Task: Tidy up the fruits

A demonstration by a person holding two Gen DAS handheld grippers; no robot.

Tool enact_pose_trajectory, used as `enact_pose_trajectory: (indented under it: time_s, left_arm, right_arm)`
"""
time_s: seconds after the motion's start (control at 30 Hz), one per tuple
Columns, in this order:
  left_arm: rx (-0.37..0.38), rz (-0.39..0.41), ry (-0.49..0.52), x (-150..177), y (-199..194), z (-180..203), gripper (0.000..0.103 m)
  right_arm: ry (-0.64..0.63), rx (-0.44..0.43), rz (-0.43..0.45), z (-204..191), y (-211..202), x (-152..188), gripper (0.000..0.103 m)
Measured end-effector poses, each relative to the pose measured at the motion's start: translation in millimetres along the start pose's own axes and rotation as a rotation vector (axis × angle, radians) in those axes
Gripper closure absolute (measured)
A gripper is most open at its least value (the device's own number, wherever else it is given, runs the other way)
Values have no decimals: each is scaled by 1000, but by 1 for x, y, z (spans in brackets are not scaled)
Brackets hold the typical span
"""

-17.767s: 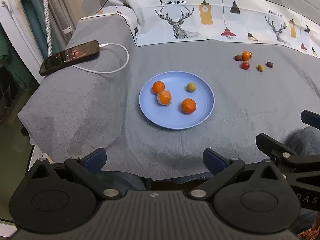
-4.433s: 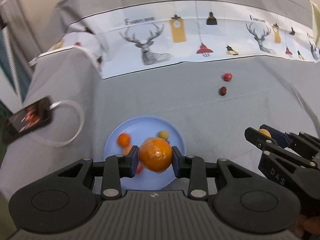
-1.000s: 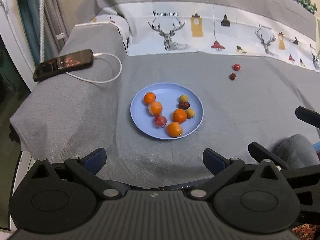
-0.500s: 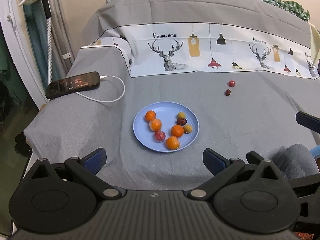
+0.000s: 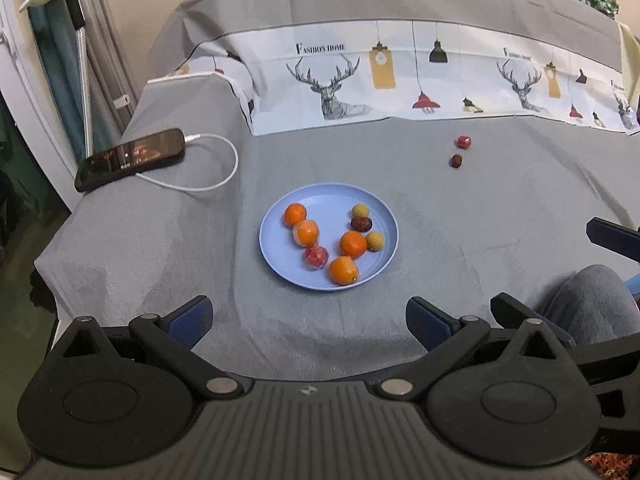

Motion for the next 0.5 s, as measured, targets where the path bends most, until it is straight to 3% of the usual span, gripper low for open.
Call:
enact_pose_trajectory:
  time_s: [0.3,0.5]
  left_arm:
    - [7,-77,-6,-12,31,7,0]
    - [49,-44,12,-47,58,35,0]
  right_arm:
    - [81,7,-53,22,23,6,1]
    - [197,192,-41,75,43,5,1]
Point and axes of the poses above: each gripper's, at about its wrist camera, not at the fingertips, and y roughly the way its jaws point, z to its right, x to its underside, the point moved 1 cm from there along y, roughly the way its jaws point, and after that the axes turned 4 degrees about y, right-handed, at the moved point
